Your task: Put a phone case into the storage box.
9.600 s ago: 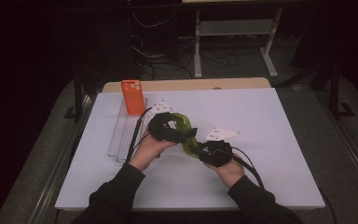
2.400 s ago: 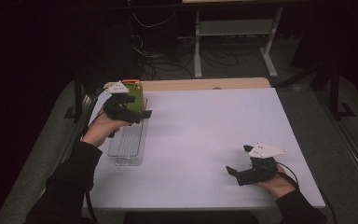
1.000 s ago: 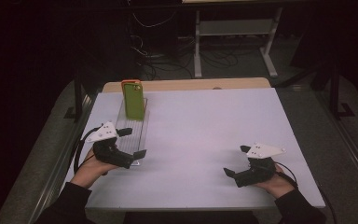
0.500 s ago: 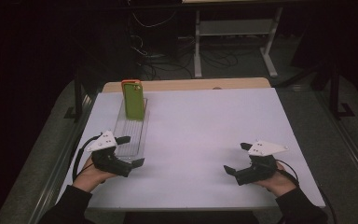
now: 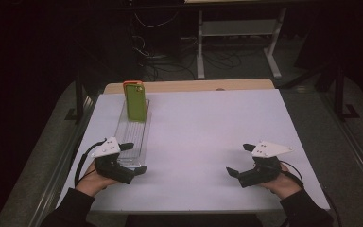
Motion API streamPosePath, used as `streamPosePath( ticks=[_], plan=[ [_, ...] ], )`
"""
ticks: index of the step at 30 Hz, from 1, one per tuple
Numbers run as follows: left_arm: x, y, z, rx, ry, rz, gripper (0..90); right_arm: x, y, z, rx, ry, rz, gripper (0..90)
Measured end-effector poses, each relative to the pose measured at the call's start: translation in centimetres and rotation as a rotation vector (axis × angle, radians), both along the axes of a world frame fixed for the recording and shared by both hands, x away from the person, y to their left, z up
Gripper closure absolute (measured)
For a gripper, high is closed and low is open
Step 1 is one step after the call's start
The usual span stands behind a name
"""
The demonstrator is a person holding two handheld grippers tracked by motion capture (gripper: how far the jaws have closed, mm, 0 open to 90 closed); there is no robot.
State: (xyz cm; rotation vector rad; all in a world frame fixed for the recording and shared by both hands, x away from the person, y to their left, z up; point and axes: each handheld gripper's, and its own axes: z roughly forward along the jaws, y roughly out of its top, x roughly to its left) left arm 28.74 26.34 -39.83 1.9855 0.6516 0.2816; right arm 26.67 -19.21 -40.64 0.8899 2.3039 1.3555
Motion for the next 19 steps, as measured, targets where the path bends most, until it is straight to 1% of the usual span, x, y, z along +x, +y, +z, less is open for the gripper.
streamPosePath(
  ticks=[1,3,4,5,7,10,12,19],
  plan=[
    [0.01,0.04,-0.04,0.007,-0.002,-0.002,0.0,0.0,0.0,0.0,0.0,0.0,0.0,0.0],
    [-0.03,0.06,-0.15,-0.003,0.006,0.004,0.0,0.01,-0.02,0.02,0.0,-0.005,0.001,0.0],
    [0.0,0.1,-0.18,-0.005,0.004,0.003,0.0,0.0,-0.01,0.02,0.001,-0.002,0.001,0.0],
    [0.06,0.19,-0.17,0.002,0.001,0.001,0.0,-0.02,-0.01,0.02,0.003,0.001,0.0,0.0],
    [0.05,0.18,-0.26,-0.012,0.004,0.004,0.0,-0.01,-0.03,0.02,0.002,0.0,0.0,0.0],
    [0.1,0.24,-0.3,-0.002,0.006,-0.001,0.0,0.03,-0.06,0.01,0.001,-0.007,0.0,0.0],
    [0.08,0.21,-0.37,-0.005,0.014,0.0,0.0,0.03,-0.06,0.0,0.003,-0.006,0.0,0.0],
    [0.17,0.21,-0.45,-0.009,0.016,-0.001,0.0,0.05,-0.08,-0.02,0.003,-0.008,0.001,0.0]
  ],
)
